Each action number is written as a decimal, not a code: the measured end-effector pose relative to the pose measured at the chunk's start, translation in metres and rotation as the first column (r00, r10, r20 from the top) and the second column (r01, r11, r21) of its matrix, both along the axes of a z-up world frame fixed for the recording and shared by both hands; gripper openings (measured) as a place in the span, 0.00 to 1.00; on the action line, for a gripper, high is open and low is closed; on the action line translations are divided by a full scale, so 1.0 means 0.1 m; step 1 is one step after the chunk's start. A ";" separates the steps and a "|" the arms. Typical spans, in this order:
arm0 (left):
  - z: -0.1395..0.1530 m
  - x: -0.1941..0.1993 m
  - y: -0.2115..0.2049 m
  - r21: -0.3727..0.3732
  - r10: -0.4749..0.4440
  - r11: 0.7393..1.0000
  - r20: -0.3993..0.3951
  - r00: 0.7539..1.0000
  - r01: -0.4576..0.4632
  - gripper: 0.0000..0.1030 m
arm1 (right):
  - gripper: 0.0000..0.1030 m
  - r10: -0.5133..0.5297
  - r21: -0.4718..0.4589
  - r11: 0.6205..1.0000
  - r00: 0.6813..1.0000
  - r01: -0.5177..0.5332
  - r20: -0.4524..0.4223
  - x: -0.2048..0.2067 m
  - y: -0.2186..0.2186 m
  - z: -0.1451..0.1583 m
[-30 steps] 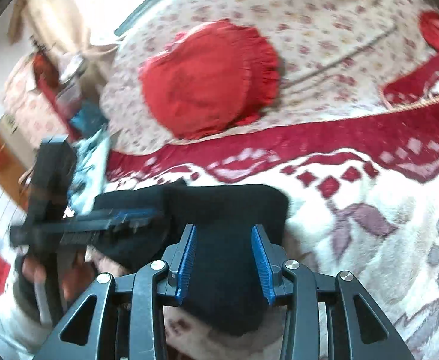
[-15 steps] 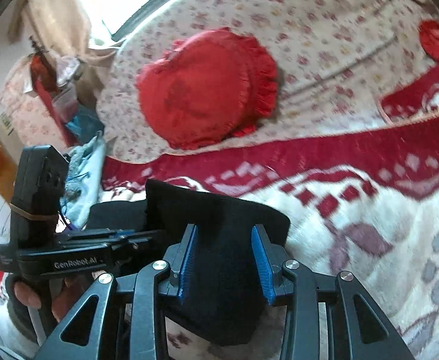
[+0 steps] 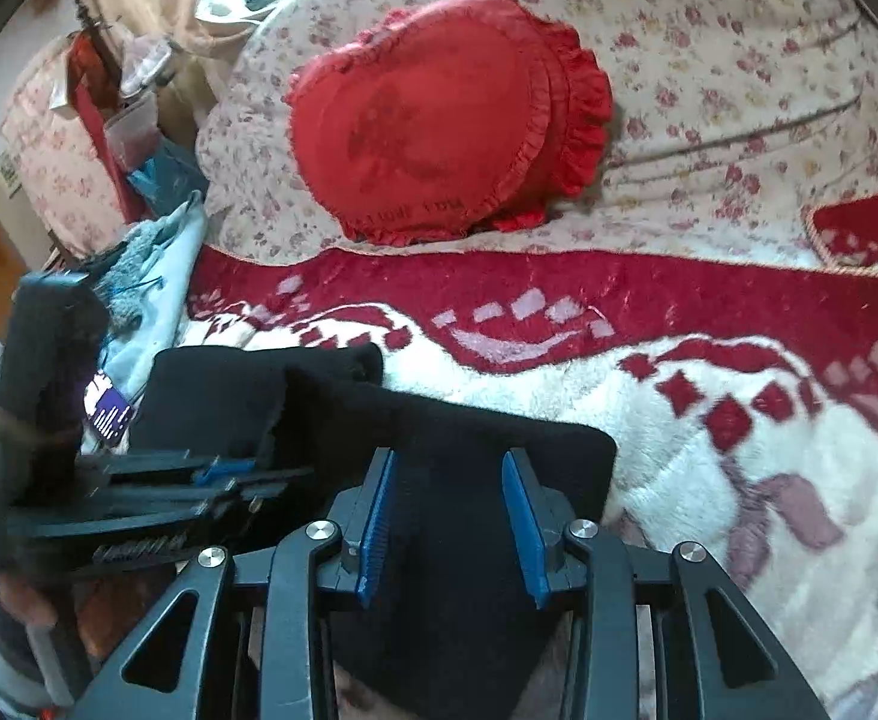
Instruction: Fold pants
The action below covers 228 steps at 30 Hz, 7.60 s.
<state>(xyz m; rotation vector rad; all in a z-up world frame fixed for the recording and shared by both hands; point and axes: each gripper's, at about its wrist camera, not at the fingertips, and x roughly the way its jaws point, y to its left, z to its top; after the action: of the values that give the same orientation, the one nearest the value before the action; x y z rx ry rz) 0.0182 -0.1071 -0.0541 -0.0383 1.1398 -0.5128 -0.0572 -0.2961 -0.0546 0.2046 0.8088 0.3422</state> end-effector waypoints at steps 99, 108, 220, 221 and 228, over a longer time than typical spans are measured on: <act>-0.25 -0.12 2.45 -0.114 0.569 0.808 -0.106 0.815 -0.579 0.42 | 0.48 0.561 -0.169 0.810 0.826 -0.562 -0.056 1.31 3.04 -0.03; -0.35 -0.02 2.38 -0.169 0.579 0.788 -0.122 0.806 -0.592 0.70 | 0.56 0.647 -0.138 0.739 0.751 -0.660 -0.127 1.59 3.32 -0.19; 0.30 -0.17 0.51 0.056 0.079 0.994 0.189 0.979 -0.091 0.23 | 0.46 -0.054 0.166 0.983 0.985 0.081 -0.165 0.01 -0.14 -0.14; 0.28 -0.16 0.52 0.057 0.084 0.994 0.181 0.980 -0.095 0.23 | 0.42 -0.054 0.159 0.984 0.987 0.078 -0.151 0.00 -0.11 -0.17; 0.28 -0.15 0.49 0.081 0.085 0.991 0.186 0.979 -0.102 0.23 | 0.05 -0.016 0.122 0.992 0.999 0.021 -0.043 -0.07 -0.04 0.06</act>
<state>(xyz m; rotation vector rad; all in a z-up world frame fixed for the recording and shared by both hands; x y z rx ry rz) 0.0028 -0.0585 -0.0258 0.0329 0.9760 -0.3722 -0.0646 -0.3002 -0.0489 0.3352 0.8279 0.3719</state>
